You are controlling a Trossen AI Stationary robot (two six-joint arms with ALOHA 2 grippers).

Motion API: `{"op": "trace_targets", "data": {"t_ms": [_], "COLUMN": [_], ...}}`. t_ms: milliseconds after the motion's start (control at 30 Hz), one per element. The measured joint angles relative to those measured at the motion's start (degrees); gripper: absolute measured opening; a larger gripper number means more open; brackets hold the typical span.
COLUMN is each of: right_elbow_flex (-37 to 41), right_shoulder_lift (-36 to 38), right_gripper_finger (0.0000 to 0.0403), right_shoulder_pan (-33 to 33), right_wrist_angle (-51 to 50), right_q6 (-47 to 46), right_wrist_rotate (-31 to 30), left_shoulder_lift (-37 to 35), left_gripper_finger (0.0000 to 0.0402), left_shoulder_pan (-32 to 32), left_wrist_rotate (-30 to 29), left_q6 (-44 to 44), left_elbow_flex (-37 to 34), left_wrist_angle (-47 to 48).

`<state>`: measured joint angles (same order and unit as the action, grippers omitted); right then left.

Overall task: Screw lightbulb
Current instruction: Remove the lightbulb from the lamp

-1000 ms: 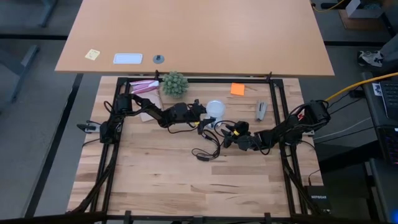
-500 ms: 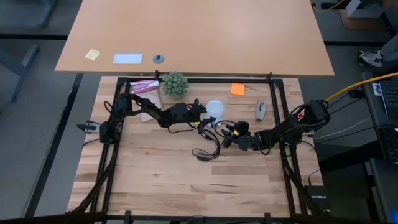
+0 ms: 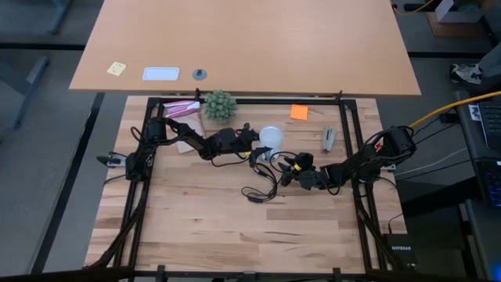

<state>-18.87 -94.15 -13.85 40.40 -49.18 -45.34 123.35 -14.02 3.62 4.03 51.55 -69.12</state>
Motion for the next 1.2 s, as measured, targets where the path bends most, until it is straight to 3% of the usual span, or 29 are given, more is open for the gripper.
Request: {"op": "trace_targets", "data": {"t_ms": [300, 567, 867, 1200], "right_elbow_flex": [0.0, 0.0, 0.0, 0.0], "right_shoulder_lift": [0.0, 0.0, 0.0, 0.0], "right_gripper_finger": [0.0188, 0.0188, 0.0188, 0.0188], "right_shoulder_pan": [0.0, 0.0, 0.0, 0.0], "right_wrist_angle": [0.0, 0.0, -0.4, -1.2], "right_q6": [0.0, 0.0, 0.0, -0.4], "right_wrist_rotate": [0.0, 0.1, 1.6, 6.3], "left_shoulder_lift": [1.9, 7.3, 7.4, 7.4], "left_gripper_finger": [0.0237, 0.0237, 0.0235, 0.0163], "left_shoulder_pan": [0.0, 0.0, 0.0, 0.1], "left_wrist_rotate": [0.0, 0.1, 0.2, 0.3], "left_q6": [0.7, 3.4, 2.2, 2.6], "left_elbow_flex": [0.2, 3.0, 4.8, 4.8], "left_wrist_angle": [-2.0, -10.2, -9.5, -9.4]}}
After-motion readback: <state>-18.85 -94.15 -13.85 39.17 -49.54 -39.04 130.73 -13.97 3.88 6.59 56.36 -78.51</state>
